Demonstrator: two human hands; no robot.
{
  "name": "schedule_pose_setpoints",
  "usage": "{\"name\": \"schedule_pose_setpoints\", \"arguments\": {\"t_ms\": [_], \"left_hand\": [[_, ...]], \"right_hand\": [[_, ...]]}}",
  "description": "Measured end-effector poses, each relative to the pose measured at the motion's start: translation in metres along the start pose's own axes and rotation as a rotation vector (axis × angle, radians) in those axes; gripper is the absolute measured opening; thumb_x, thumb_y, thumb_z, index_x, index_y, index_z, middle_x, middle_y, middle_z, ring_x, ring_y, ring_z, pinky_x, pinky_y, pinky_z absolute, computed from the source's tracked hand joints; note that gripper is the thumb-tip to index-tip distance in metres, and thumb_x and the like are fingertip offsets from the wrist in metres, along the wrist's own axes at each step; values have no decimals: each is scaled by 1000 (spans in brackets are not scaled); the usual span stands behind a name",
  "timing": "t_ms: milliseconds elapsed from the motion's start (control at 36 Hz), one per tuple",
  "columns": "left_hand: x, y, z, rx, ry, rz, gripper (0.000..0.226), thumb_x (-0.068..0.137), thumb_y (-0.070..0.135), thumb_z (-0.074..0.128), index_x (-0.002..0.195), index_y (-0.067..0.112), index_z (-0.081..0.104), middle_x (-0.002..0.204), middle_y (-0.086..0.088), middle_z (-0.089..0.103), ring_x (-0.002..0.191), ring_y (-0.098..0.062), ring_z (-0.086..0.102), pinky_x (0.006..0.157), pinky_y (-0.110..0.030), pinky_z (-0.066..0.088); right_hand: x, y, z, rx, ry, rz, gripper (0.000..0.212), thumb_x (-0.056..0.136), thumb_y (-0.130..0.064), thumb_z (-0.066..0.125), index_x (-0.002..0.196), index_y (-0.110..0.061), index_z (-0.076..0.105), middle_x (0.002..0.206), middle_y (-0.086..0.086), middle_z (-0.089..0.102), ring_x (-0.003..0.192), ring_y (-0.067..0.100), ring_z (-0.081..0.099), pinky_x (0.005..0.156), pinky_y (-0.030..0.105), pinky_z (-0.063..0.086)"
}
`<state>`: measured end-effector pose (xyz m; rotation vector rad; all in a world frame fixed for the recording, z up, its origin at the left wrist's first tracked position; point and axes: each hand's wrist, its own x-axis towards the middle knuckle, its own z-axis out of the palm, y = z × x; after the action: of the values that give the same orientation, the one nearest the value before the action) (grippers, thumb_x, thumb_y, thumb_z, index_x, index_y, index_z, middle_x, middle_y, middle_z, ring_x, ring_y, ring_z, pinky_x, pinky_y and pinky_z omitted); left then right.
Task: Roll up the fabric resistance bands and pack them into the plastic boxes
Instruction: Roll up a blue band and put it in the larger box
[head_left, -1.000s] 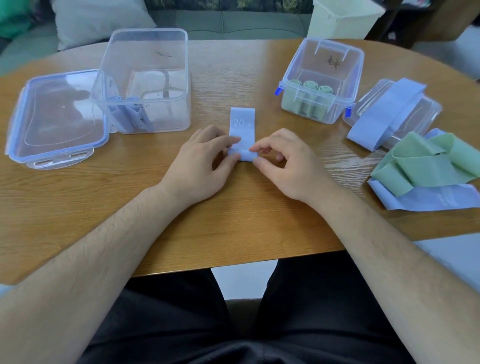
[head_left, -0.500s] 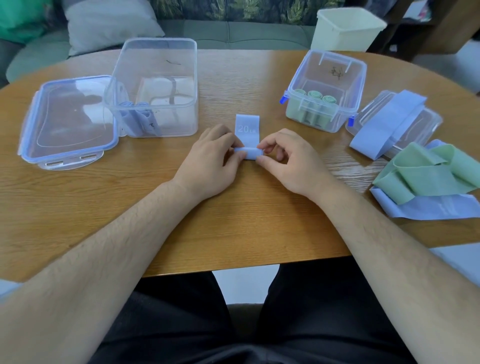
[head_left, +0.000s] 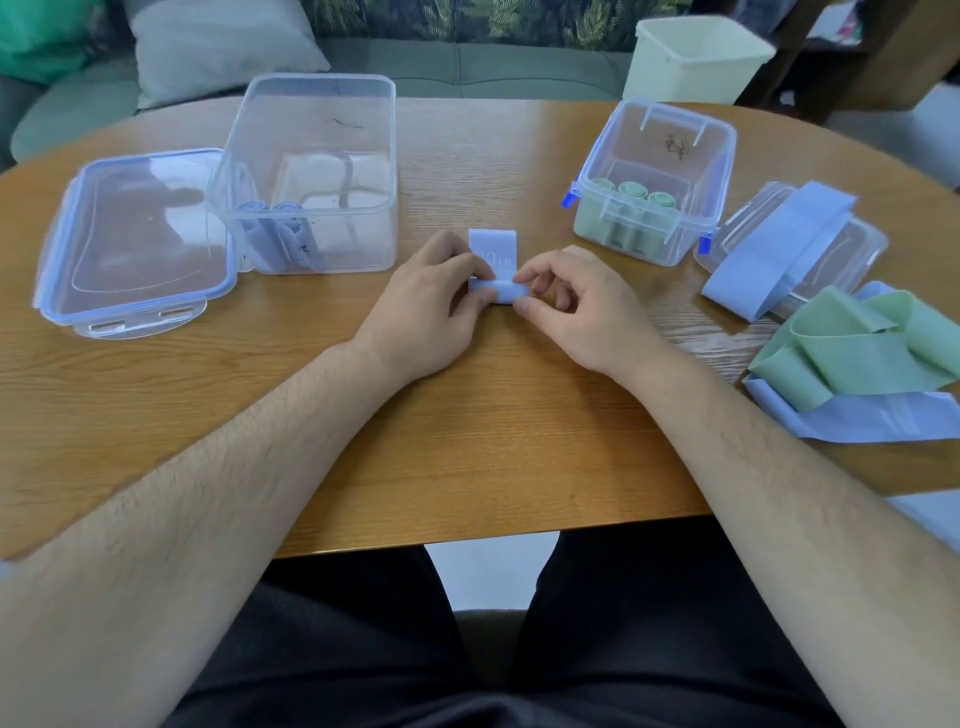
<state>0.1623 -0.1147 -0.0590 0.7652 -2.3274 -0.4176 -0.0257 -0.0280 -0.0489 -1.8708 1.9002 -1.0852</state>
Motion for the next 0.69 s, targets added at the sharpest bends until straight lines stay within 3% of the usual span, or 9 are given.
{"name": "schedule_pose_setpoints", "arguments": {"t_ms": [139,361,472,611,694], "left_hand": [[-1,0,-1,-42,-9,-7,28,92,21,68,117,10,62,109,4,51,95,-8,53,90,-25,46],[8,-6,3,-7,33,-19,18,92,16,66,109,8,65,104,6,49,93,-11,51,89,-23,40],[13,-8,6,-10,39,-49,18,94,17,63,108,6,67,103,5,49,91,-9,50,89,-31,46],[15,-2,4,2,29,-28,26,93,16,58,117,6,57,116,-9,51,92,-23,59,87,-43,51],[17,-3,4,43,8,2,28,86,21,65,110,7,58,111,-8,53,93,-26,58,84,-46,51]], "right_hand": [[8,4,3,20,20,24,14,88,-20,74,102,-20,74,87,-6,56,67,4,48,73,10,41],[20,10,5,-6,33,25,9,93,-26,69,101,-25,72,84,-12,52,66,1,49,69,10,37],[20,11,5,-11,6,-24,29,82,-29,77,108,-27,64,95,-7,56,61,6,46,67,15,42],[28,16,6,-11,24,-4,20,85,-24,75,101,-30,66,90,-11,54,61,6,46,71,20,45],[31,18,9,-24,48,5,15,87,-26,72,101,-28,68,85,-13,53,61,5,47,71,23,46]]}}
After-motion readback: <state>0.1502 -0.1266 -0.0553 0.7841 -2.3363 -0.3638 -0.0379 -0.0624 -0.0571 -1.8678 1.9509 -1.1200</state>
